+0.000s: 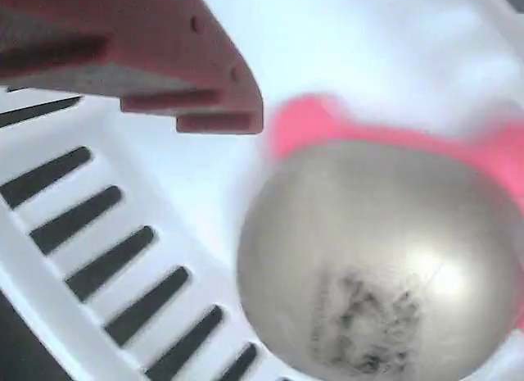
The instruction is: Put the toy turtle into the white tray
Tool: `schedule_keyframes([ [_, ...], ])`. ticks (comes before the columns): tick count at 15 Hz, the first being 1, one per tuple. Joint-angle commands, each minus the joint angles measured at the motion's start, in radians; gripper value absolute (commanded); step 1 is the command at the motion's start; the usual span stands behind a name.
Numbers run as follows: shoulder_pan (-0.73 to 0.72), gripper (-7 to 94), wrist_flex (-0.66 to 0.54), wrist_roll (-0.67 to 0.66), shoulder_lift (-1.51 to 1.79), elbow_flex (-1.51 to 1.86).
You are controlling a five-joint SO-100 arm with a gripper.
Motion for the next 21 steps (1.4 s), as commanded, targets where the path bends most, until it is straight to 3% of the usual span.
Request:
schedule_keyframes([
  [1,0.003,58,0.015,0.008,0.051,-0.058],
  [4,0.000,58,0.026,0.011,0.095,-0.037],
  [5,0.000,46,0.028,0.020,0.141,-0.012],
  [7,-0.008,7,0.023,0.058,0.247,0.052],
  [8,-0.015,0,0.020,0.081,0.298,0.086],
  [12,-0.121,0,-0.049,0.160,0.561,0.380],
  [19,-0.554,0,-0.130,0.270,1.250,1.003],
  [21,-0.627,0,-0.202,0.267,1.439,1.243],
])
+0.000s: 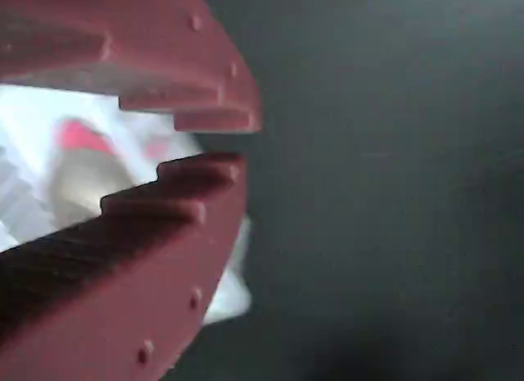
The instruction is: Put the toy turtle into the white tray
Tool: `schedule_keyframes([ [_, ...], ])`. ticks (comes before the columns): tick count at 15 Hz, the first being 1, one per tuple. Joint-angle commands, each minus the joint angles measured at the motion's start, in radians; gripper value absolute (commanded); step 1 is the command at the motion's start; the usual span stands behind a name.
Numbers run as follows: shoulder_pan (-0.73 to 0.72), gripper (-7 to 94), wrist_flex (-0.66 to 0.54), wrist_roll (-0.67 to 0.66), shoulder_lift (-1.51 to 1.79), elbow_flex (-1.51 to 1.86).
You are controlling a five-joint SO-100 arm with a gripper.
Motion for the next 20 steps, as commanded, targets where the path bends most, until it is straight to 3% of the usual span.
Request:
schedule_keyframes([
  [1,-0.064,0,-0.098,0.008,0.299,0.285],
  [5,-0.107,0,-0.310,-0.089,0.747,0.864],
  [9,-0.098,0,-0.305,-0.124,1.178,1.285],
  [12,-0.100,0,-0.238,-0.152,1.447,1.511],
  [20,-0.072,0,-0.215,-0.164,1.640,1.744],
])
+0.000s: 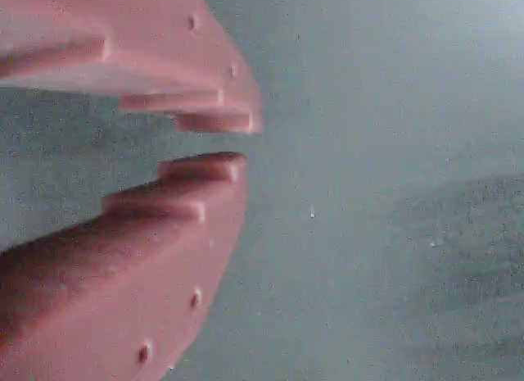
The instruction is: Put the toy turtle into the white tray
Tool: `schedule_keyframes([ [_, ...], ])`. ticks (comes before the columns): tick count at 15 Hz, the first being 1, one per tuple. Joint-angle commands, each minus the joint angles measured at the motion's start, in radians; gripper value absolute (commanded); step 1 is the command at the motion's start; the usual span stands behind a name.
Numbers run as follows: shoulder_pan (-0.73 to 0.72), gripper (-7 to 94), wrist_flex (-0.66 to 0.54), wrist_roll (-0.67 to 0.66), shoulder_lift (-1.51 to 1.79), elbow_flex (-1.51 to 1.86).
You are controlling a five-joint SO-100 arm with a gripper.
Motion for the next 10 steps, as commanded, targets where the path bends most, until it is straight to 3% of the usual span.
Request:
schedule_keyframes([
  [1,-0.005,0,0.008,0.003,0.077,0.003],
  [10,-0.006,0,0.009,-0.011,0.077,0.003],
])
